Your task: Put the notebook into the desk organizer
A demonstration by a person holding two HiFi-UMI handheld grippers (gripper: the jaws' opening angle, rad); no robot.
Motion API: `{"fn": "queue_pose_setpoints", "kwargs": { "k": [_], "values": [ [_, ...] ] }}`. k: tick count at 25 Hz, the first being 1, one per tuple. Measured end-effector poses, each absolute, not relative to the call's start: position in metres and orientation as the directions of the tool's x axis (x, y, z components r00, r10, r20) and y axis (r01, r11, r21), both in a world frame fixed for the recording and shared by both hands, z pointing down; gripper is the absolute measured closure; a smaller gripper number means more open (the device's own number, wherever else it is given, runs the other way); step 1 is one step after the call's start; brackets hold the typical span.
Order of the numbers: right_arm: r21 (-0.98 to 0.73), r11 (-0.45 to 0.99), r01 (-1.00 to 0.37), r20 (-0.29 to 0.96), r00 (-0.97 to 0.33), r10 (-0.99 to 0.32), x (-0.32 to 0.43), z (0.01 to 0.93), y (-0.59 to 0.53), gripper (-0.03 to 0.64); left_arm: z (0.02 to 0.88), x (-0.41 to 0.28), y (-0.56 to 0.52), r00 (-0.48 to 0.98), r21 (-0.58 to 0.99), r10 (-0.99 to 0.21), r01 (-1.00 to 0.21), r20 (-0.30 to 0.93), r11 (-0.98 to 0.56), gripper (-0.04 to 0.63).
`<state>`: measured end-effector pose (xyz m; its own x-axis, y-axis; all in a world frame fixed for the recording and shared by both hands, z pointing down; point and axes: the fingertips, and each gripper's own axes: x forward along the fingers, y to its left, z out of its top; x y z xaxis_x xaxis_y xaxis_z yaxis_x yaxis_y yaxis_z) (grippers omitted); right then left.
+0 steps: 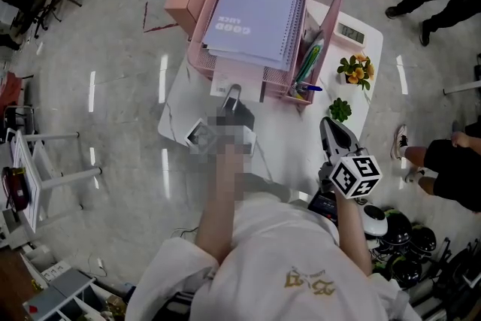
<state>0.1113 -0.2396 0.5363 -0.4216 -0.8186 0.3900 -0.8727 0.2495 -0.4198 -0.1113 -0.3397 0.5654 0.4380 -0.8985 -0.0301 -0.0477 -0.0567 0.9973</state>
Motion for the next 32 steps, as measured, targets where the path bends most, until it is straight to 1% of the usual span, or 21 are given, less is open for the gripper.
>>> {"fn": "queue_pose_setpoints", "kwargs": {
  "k": [4, 10, 12, 17, 21, 22, 24, 27, 29, 32],
  "values": [
    [-0.422, 0.252, -0.871, 0.393, -0.426, -0.815, 0.108, 0.54, -0.241, 0.606, 0.566, -0.11, -0.345, 0.467, 0.996, -0.884, -0.073, -0.02, -0.06, 0.557],
    [-0.426, 0.253, -0.869, 0.396, -0.431, -0.811, 0.106, 0.541, -0.242, 0.606, 0.568, -0.108, -0.351, 0.477, 0.994, -0.879, -0.095, 0.005, -0.046, 0.52],
    [-0.426, 0.253, -0.869, 0.394, -0.43, -0.812, 0.106, 0.54, -0.242, 0.606, 0.576, -0.109, -0.351, 0.473, 0.993, -0.88, -0.116, 0.04, -0.017, 0.493],
    [-0.422, 0.251, -0.871, 0.386, -0.423, -0.82, 0.108, 0.538, -0.24, 0.606, 0.583, -0.112, -0.349, 0.464, 0.99, -0.882, -0.141, 0.081, 0.017, 0.439],
    [-0.42, 0.255, -0.871, 0.377, -0.422, -0.824, 0.109, 0.533, -0.239, 0.606, 0.586, -0.119, -0.342, 0.442, 0.98, -0.889, -0.197, 0.119, 0.033, 0.367],
    [-0.419, 0.258, -0.87, 0.373, -0.425, -0.825, 0.108, 0.532, -0.24, 0.606, 0.587, -0.122, -0.34, 0.431, 0.976, -0.893, -0.216, 0.129, 0.037, 0.333],
    [-0.419, 0.268, -0.868, 0.366, -0.431, -0.825, 0.106, 0.53, -0.241, 0.607, 0.588, -0.129, -0.336, 0.41, 0.968, -0.901, -0.249, 0.144, 0.041, 0.315],
    [-0.418, 0.283, -0.863, 0.356, -0.442, -0.823, 0.102, 0.527, -0.241, 0.606, 0.588, -0.135, -0.326, 0.4, 0.957, -0.903, -0.287, 0.154, 0.036, 0.348],
    [-0.418, 0.297, -0.858, 0.345, -0.453, -0.822, 0.097, 0.523, -0.241, 0.606, 0.588, -0.14, -0.317, 0.395, 0.944, -0.903, -0.329, 0.169, 0.032, 0.359],
    [-0.42, 0.323, -0.848, 0.322, -0.472, -0.821, 0.089, 0.514, -0.242, 0.606, 0.584, -0.145, -0.301, 0.389, 0.911, -0.903, -0.413, 0.184, 0.007, 0.427]
  ]
}}
